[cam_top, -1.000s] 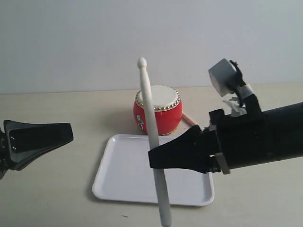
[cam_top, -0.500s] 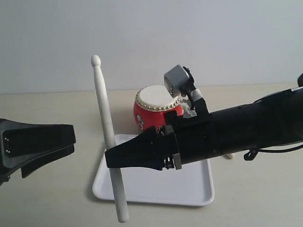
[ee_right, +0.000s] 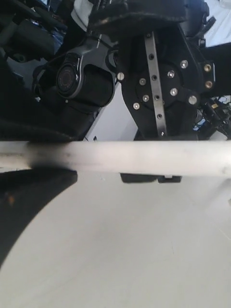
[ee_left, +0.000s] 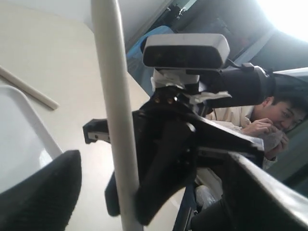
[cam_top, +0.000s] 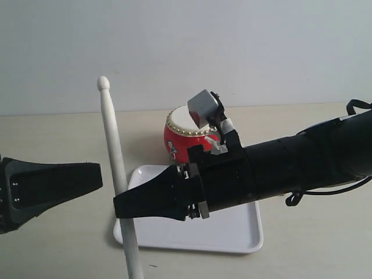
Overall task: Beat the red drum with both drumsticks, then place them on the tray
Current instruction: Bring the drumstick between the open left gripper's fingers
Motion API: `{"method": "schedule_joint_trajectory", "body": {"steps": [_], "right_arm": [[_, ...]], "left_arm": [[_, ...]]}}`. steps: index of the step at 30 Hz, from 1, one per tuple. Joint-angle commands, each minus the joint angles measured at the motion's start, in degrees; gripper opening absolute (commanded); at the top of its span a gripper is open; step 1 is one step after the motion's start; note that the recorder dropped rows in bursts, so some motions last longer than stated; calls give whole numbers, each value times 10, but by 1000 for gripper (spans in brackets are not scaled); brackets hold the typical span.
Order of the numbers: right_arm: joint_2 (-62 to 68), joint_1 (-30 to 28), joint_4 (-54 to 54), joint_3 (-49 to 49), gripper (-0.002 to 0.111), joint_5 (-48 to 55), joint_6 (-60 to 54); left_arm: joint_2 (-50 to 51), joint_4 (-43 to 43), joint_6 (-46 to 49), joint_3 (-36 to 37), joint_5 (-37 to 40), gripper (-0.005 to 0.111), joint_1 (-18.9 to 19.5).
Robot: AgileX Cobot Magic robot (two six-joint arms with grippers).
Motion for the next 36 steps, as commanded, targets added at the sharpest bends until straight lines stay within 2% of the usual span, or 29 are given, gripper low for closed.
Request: {"method": "schedule_joint_trajectory", "body": {"steps": [1, 9, 25, 30, 36], "right_arm": [[-1, 9, 8, -4, 0, 7, -15], [-1, 9, 8, -4, 0, 7, -15], [-1, 15, 8, -4, 0, 7, -16], [-1, 15, 8, -4, 0, 7, -16], [14, 15, 8, -4, 0, 7, -4]], "left_arm": [[-2, -20, 12, -2, 2, 77, -3], [8, -2, 12, -2, 2, 77, -3], [87, -53, 61, -2, -5, 77, -3], [120, -98, 97, -2, -8, 77, -53], [120, -119, 108, -2, -8, 77, -56]]}}
